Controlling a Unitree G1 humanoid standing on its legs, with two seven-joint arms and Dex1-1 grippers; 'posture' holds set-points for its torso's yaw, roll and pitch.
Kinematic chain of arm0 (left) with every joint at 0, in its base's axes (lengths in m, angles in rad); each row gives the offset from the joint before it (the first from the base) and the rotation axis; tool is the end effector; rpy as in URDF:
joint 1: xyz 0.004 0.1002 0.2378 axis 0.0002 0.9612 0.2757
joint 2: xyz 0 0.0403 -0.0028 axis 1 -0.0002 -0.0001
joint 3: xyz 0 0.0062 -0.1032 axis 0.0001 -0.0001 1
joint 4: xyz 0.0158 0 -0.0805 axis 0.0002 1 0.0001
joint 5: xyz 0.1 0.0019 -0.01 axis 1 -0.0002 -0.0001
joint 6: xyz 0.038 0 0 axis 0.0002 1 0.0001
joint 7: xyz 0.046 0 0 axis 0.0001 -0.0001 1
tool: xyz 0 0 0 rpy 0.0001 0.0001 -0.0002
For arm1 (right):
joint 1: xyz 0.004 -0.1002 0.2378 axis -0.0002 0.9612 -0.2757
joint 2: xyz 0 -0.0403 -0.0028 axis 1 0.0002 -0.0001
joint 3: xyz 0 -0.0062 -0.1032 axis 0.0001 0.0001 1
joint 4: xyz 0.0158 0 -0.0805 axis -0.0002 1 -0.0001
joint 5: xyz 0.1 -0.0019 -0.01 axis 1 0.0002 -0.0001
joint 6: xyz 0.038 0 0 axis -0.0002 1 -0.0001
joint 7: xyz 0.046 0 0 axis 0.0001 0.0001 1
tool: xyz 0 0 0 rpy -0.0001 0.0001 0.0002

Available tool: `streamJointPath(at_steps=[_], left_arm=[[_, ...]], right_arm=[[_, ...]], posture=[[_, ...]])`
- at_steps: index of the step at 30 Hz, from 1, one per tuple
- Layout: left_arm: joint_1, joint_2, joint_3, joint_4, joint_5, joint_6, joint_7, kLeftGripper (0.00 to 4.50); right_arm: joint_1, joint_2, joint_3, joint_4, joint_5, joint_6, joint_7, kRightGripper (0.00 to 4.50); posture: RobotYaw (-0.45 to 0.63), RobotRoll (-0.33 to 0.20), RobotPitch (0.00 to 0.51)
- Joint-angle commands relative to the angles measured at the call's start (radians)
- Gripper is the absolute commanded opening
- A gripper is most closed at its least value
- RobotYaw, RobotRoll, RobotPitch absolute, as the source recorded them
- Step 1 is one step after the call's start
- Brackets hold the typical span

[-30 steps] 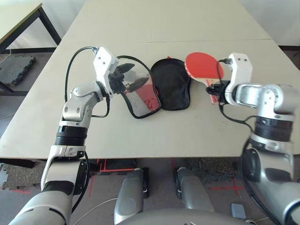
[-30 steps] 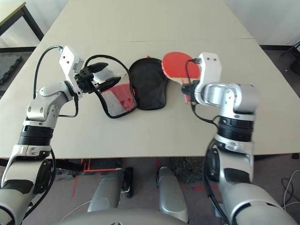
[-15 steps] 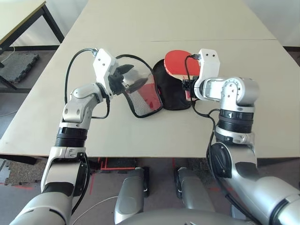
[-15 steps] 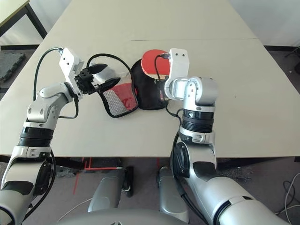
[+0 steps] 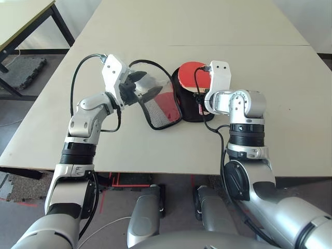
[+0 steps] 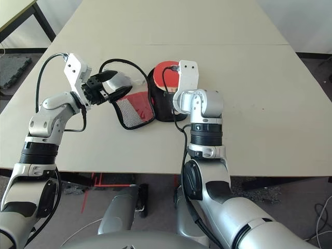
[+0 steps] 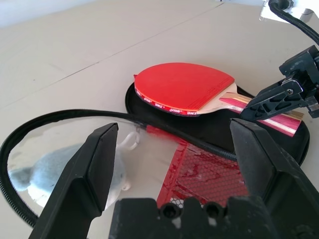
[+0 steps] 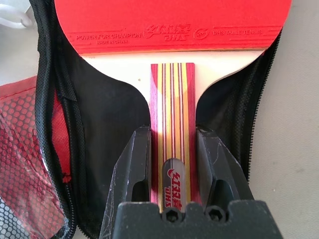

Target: Store the ping-pong paddle in its case and zip it.

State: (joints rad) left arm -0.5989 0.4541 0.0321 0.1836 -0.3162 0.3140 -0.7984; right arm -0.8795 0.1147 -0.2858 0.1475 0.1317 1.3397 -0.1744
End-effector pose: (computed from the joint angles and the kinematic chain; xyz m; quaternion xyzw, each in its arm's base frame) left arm 0.3012 0.2131 0.1683 0.0756 -0.0295 -0.3927 0.9161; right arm 0.3081 -0.0977 0.1773 0.0790 0.3356 0.0547 0.9371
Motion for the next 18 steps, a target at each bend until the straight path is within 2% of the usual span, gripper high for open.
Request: streamJointPath(at_steps=[1,10,16,18], left_arm=[[0.019,0.014,0.009,-0.026,-0.001,0.013,0.006,4.50],[0.033,0.019,0.016,-0.044,-0.002,0.023,0.018,4.50],[0.028,0.025,0.018,-0.044,-0.005,0.027,0.017,4.50],[0.029,0.031,0.018,-0.044,-0.006,0.030,0.011,4.50]], right_arm=[[0.012,0.010,0.003,0.015,0.006,-0.021,0.006,1.12],[0.021,0.012,0.028,0.025,0.008,-0.015,0.026,1.12],[0.013,-0.017,0.058,0.017,0.022,0.002,0.070,3.15],[0.015,-0.056,0.073,-0.018,0.037,0.011,0.111,3.90]], posture=[[0.11,0.000,0.147],[0.12,0.000,0.144],[0.12,0.000,0.144],[0.12,0.000,0.145]])
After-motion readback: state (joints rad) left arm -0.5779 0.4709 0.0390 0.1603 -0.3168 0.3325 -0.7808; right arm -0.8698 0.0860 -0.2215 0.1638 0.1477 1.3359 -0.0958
